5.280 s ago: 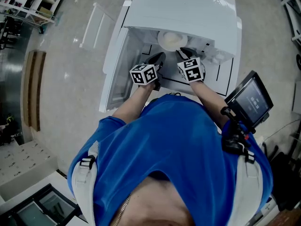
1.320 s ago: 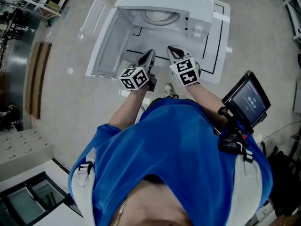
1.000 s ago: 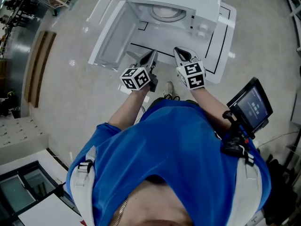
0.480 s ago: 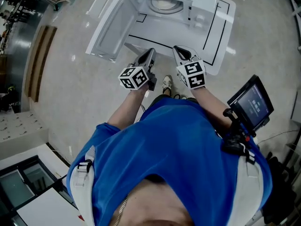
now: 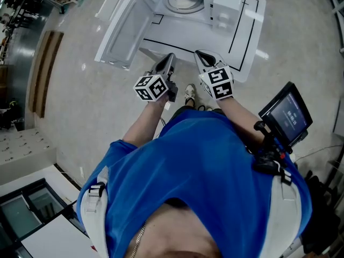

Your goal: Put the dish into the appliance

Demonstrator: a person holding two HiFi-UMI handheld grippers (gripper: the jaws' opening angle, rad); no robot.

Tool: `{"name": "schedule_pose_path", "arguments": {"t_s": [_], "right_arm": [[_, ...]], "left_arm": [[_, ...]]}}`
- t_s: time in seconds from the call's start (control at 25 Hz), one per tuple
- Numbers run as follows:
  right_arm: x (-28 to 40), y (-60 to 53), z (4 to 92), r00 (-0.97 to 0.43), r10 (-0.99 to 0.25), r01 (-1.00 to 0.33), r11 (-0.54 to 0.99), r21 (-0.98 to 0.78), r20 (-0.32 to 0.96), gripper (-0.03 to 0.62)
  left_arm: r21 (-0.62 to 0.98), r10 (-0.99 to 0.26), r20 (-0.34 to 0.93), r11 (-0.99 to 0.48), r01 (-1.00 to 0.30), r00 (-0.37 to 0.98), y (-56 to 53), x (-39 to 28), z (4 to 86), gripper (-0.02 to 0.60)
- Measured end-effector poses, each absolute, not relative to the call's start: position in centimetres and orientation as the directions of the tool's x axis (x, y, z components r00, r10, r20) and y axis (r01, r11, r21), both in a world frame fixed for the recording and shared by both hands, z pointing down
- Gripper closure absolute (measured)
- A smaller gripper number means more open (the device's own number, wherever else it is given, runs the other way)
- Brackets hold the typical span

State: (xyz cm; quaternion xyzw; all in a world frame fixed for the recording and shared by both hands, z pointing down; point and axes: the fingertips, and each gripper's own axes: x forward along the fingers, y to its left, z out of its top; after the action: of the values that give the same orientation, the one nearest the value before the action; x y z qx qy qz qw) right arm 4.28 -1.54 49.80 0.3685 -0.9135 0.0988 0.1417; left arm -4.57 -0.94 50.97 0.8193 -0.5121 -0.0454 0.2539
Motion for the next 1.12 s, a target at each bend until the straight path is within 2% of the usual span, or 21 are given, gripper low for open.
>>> {"name": "schedule_pose_path", "arguments": {"t_s": [1.12], "right_arm": [[4.20,-0.96,49.77,-0.689,-0.649,-0.704,0.705,-0.083,0.323,0.592]], "left_arm": [[0.463,-0.863,0.178,-0.350,-0.814,0.472,-0.48,-4.59,50.71,0.575]]}}
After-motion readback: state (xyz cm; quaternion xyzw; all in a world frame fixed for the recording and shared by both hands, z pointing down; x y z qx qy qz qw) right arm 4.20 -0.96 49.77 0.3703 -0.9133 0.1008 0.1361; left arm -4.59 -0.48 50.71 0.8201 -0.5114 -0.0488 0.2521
